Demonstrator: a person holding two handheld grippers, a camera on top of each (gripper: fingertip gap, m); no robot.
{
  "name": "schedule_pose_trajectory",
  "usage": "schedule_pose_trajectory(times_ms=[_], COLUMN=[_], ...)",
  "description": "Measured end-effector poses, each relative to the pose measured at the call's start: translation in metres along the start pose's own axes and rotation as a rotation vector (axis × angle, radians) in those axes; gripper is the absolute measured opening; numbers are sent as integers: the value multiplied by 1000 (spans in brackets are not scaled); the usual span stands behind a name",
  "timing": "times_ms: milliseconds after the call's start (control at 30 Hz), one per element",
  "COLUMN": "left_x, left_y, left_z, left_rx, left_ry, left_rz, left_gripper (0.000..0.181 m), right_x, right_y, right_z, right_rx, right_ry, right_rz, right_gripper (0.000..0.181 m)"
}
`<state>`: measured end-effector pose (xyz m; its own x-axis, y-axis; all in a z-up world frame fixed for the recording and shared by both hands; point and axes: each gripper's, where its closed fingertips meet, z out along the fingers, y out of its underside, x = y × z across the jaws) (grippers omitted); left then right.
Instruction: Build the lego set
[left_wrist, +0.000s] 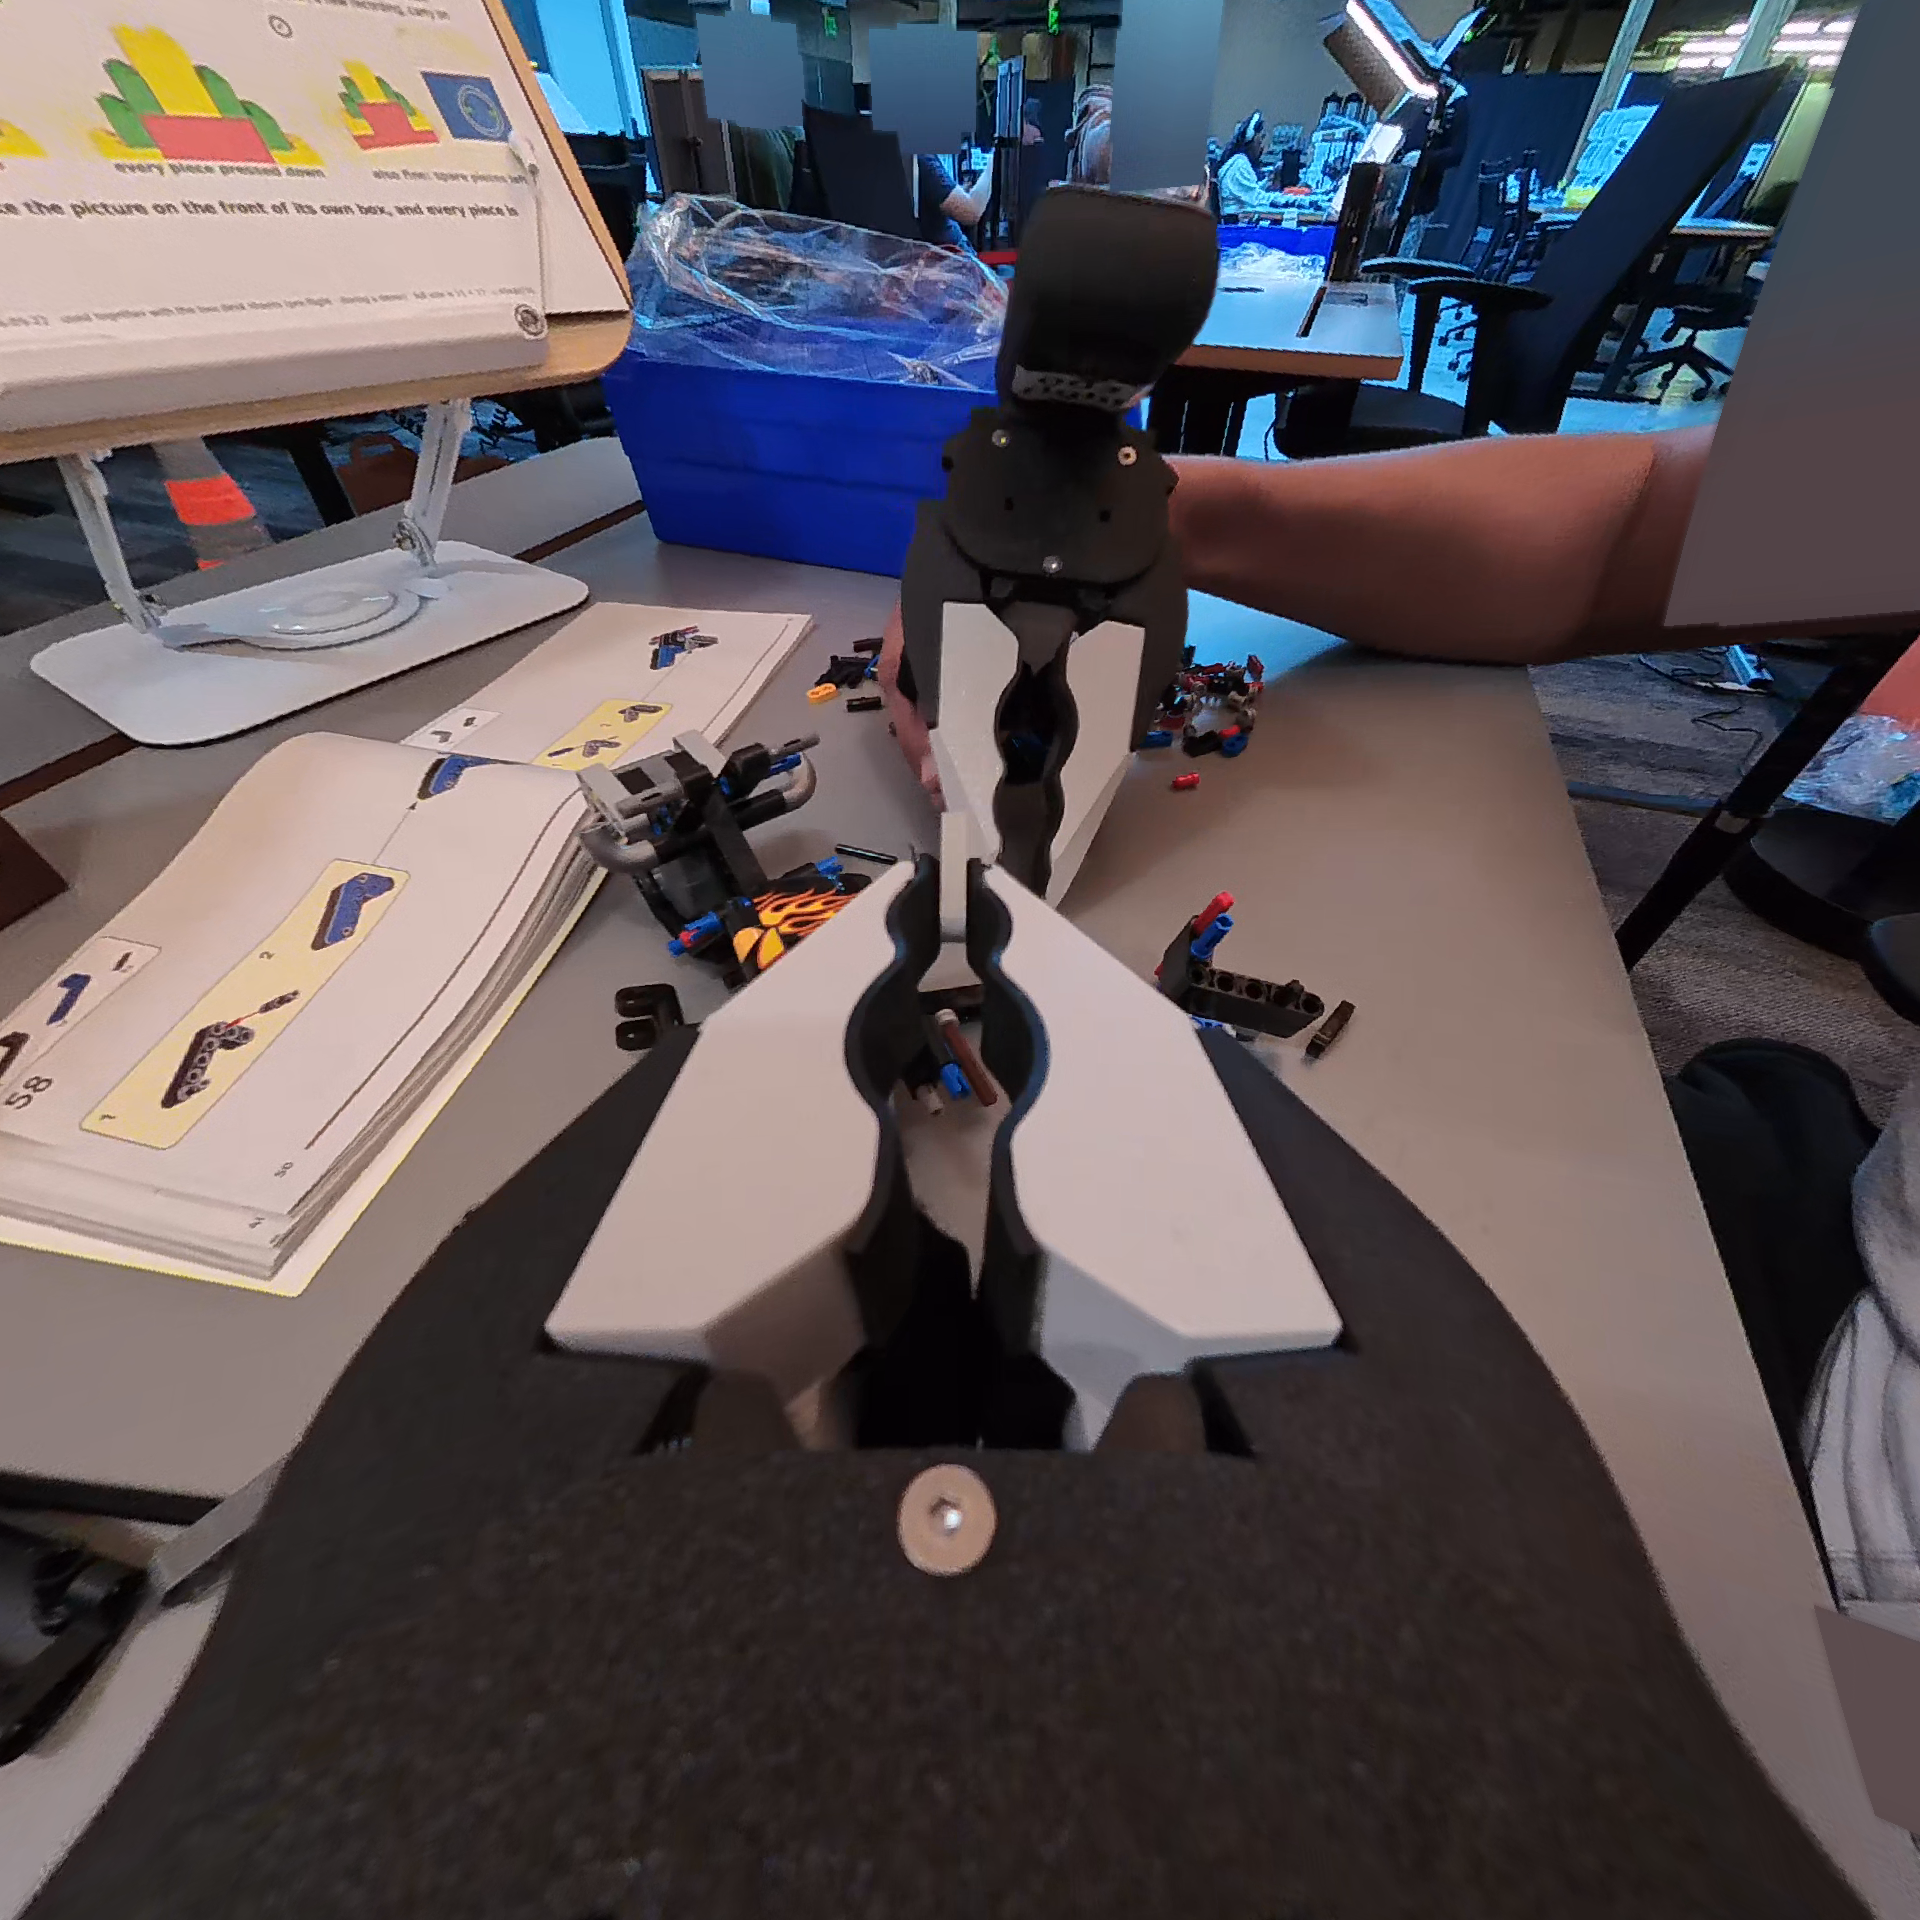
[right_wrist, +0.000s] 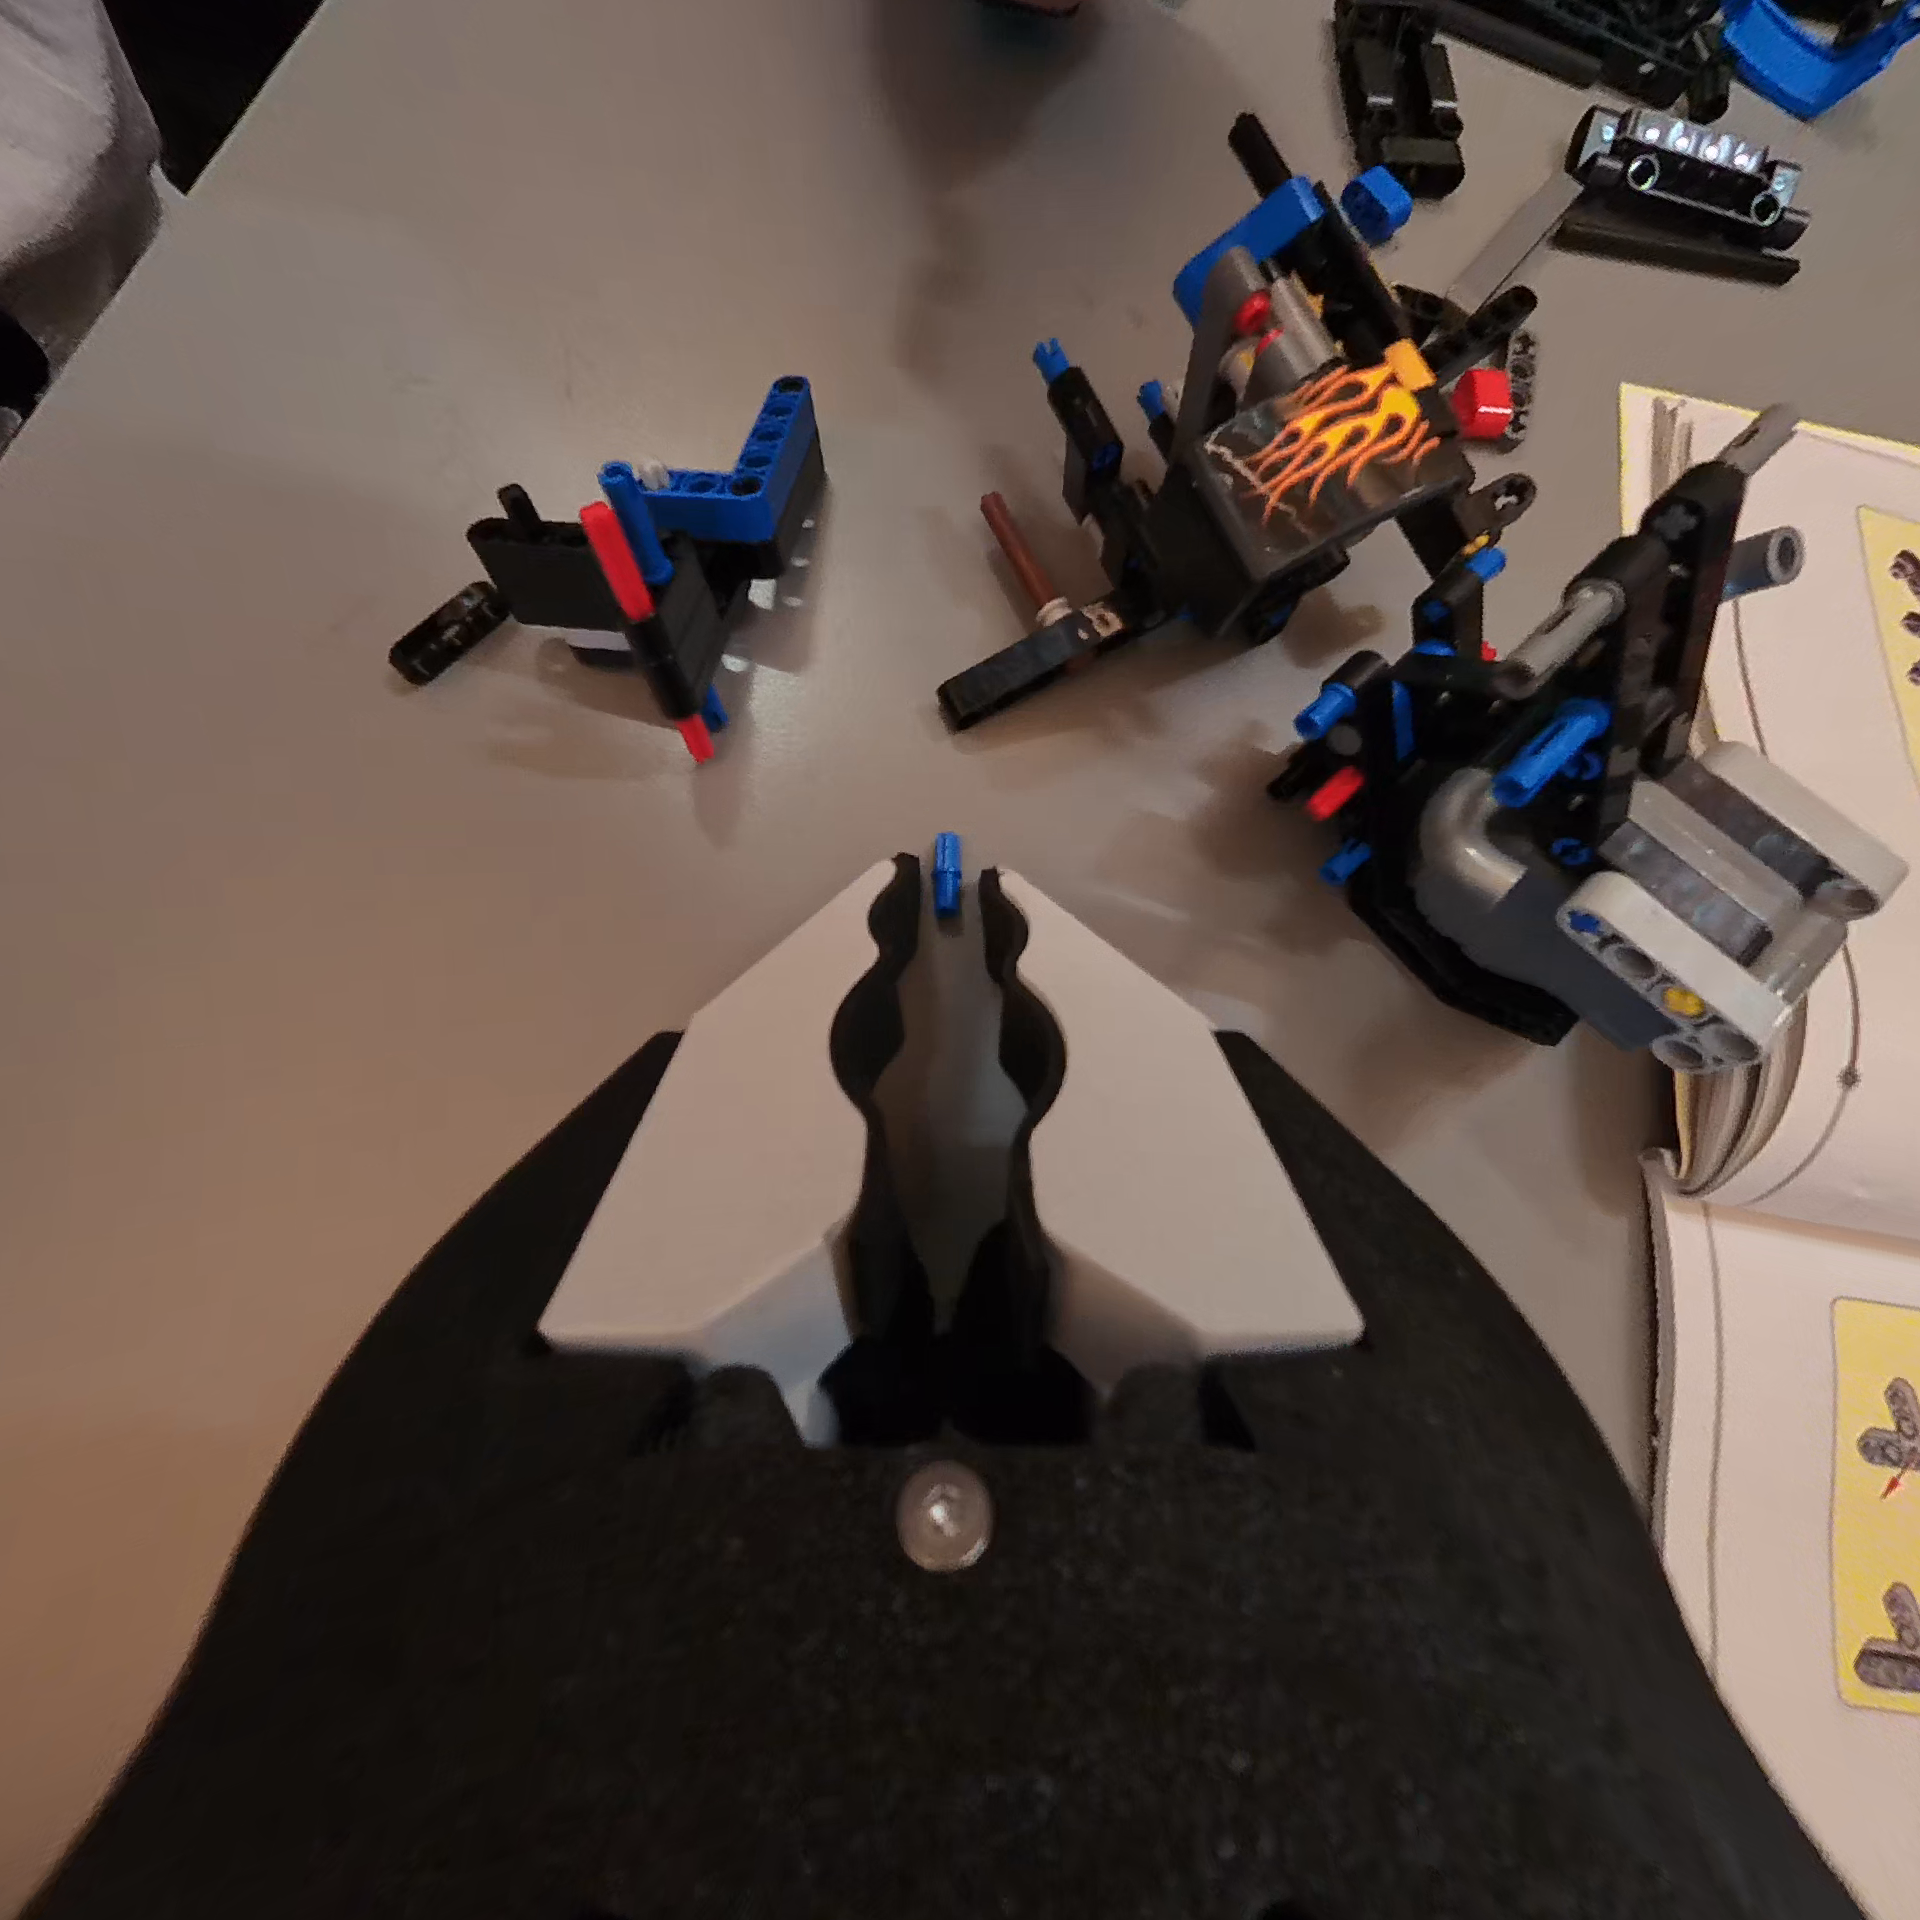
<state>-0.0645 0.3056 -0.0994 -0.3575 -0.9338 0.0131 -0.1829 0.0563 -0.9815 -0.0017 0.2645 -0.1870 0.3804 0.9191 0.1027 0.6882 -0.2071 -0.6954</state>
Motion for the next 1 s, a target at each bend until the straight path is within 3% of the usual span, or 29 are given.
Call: schedule_pose_trajectory(times_ms=[333, 400, 500, 633, 800, 1000], left_x=[-7, -14, -26, -23, -28, -39], left_y=[-1, -4, -13, -28, -32, -27], left_z=[-1, -3, -11, -20, -25, -24], left_rx=[0, 15, 42, 97, 111, 104], left_ry=[-67, -128, -278, -374, -404, -371], left_rz=[61, 111, 265, 403, 344, 191], left_gripper=[2, 2, 2, 1, 2, 1], right_x=[1, 12, 21, 30, 44, 48], right_y=[-5, -25, -85, -132, -154, -152], right_z=[4, -3, -19, -15, -24, -15], right_rx=[6, 87, 330, 518, 718, 716], right_ry=[7, 51, 56, 93, 122, 145], right_rz=[68, 166, 343, 523, 660, 714], right_gripper=[3, 3, 3, 3, 3, 3])
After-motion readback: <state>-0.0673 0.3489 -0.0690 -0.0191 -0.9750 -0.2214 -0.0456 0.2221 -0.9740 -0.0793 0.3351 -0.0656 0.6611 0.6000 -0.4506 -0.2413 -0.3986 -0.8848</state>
